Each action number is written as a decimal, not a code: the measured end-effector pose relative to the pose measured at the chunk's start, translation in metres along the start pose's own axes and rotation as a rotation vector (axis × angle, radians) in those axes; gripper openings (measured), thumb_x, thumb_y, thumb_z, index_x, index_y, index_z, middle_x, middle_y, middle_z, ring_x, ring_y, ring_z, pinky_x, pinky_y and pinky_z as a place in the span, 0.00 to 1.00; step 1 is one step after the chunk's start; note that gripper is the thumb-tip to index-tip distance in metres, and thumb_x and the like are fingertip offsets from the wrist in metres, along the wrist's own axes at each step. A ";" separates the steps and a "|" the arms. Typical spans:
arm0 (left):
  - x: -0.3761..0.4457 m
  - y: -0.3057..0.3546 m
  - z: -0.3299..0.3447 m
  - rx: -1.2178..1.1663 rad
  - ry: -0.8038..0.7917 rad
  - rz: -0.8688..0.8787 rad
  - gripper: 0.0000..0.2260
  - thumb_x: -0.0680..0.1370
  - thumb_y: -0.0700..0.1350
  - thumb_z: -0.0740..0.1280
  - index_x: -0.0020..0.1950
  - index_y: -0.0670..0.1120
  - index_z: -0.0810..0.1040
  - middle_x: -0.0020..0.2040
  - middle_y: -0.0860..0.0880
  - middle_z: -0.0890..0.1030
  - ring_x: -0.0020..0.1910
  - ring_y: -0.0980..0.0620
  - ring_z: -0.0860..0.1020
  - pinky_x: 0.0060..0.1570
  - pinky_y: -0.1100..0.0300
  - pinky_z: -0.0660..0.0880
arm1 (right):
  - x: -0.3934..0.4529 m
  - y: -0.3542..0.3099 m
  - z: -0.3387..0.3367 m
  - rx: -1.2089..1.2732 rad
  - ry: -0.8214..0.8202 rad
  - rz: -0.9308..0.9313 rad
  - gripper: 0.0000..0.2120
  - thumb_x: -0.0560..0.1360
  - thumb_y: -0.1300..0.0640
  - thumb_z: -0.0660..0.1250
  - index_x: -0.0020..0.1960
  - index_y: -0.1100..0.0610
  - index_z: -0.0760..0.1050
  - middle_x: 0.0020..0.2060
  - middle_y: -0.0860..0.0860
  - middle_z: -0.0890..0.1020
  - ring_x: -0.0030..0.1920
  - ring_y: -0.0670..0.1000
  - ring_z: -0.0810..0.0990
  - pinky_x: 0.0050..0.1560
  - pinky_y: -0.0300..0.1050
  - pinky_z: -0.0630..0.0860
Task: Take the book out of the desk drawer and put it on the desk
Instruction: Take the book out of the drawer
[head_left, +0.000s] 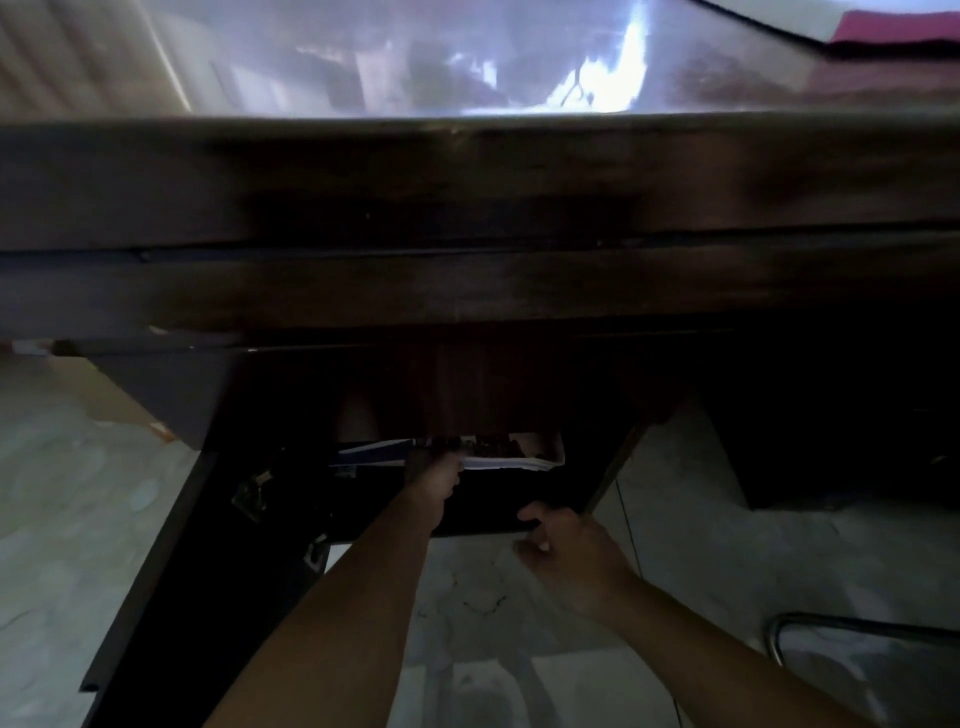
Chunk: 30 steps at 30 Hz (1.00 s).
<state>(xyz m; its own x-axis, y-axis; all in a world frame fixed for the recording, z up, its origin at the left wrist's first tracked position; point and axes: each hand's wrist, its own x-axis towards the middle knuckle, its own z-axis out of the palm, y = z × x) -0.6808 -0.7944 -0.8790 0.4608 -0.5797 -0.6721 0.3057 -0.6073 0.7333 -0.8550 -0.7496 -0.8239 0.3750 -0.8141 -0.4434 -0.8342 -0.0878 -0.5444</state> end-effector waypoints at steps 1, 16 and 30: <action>0.000 -0.001 0.003 0.029 0.017 0.022 0.13 0.78 0.45 0.68 0.61 0.42 0.75 0.39 0.45 0.77 0.31 0.53 0.71 0.27 0.62 0.71 | 0.001 0.003 0.001 -0.003 -0.005 0.001 0.21 0.78 0.52 0.63 0.70 0.52 0.71 0.59 0.53 0.82 0.62 0.53 0.78 0.60 0.45 0.76; 0.008 -0.009 0.019 0.137 0.055 0.130 0.13 0.81 0.47 0.63 0.58 0.39 0.78 0.56 0.41 0.83 0.46 0.39 0.85 0.16 0.67 0.69 | -0.001 0.017 0.009 0.013 0.005 0.062 0.19 0.78 0.50 0.63 0.68 0.51 0.72 0.54 0.51 0.84 0.60 0.51 0.79 0.60 0.45 0.76; -0.046 -0.057 -0.010 -0.458 0.009 -0.090 0.16 0.81 0.31 0.58 0.69 0.35 0.69 0.64 0.35 0.75 0.51 0.41 0.77 0.58 0.47 0.76 | -0.010 0.026 0.072 0.172 -0.191 0.282 0.29 0.76 0.43 0.63 0.70 0.59 0.68 0.54 0.59 0.83 0.57 0.55 0.81 0.55 0.46 0.76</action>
<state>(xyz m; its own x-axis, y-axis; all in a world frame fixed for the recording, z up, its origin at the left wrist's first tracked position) -0.7108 -0.7275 -0.8892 0.4224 -0.5297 -0.7355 0.6800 -0.3514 0.6435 -0.8509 -0.7022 -0.8850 0.2224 -0.6697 -0.7086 -0.8416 0.2351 -0.4863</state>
